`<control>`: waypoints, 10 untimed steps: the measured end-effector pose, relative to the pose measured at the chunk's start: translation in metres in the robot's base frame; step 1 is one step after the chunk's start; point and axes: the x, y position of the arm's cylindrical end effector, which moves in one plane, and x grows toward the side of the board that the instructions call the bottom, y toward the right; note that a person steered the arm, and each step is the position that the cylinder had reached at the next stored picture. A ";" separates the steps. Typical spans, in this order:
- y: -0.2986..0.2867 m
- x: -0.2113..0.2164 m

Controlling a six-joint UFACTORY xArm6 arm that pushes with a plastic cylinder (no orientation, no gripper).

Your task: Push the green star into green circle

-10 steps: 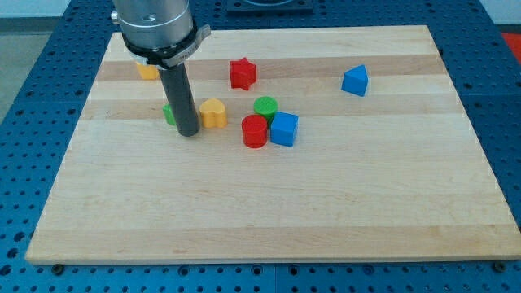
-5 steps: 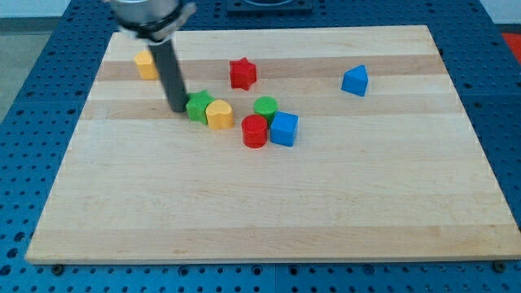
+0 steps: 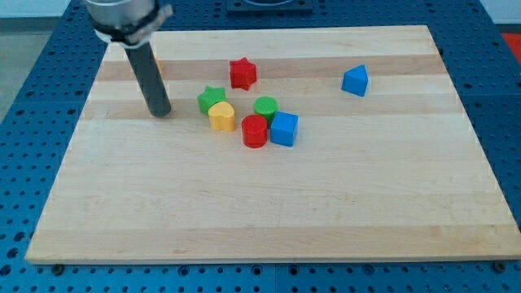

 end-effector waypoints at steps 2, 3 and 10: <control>0.064 0.002; 0.059 0.002; 0.089 -0.039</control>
